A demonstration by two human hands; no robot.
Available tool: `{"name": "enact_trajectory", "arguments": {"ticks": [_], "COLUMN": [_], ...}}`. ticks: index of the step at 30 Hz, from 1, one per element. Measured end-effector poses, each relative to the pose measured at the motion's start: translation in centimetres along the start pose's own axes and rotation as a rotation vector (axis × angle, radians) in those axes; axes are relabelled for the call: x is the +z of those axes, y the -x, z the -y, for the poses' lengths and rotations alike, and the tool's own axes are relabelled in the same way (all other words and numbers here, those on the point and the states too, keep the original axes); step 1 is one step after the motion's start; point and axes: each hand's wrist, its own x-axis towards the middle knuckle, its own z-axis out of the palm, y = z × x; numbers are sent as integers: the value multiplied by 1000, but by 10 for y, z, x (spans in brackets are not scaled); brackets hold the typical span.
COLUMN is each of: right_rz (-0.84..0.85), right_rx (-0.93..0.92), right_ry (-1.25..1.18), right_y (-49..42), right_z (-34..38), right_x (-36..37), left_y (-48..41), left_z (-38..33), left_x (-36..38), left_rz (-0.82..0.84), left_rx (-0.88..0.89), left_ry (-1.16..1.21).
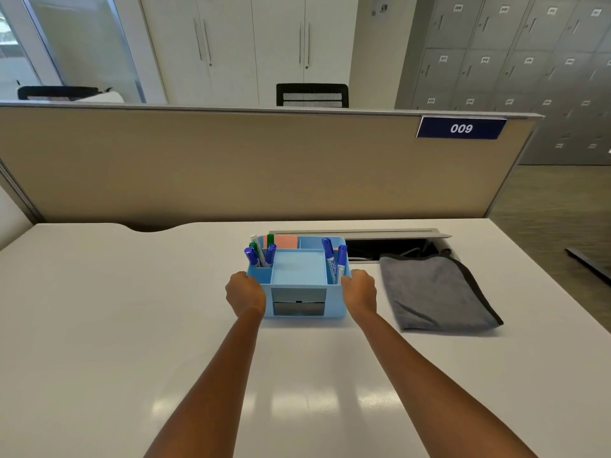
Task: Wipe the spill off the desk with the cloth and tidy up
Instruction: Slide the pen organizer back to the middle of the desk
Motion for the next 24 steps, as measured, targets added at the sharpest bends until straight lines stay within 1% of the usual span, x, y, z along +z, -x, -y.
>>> {"name": "enact_trajectory", "arguments": {"ticks": [18, 24], "right_rz": [-34, -46], "right_rx": [-3, -15], "right_ry": [-9, -10], "right_y": [-5, -9], "right_z": [-5, -8], "right_x": [-1, -6], "left_y": [6, 8], "left_z": [-2, -2], "left_x": [2, 6], "left_rz": [40, 61], "left_rx": [19, 58], "left_ry": [-7, -37]}}
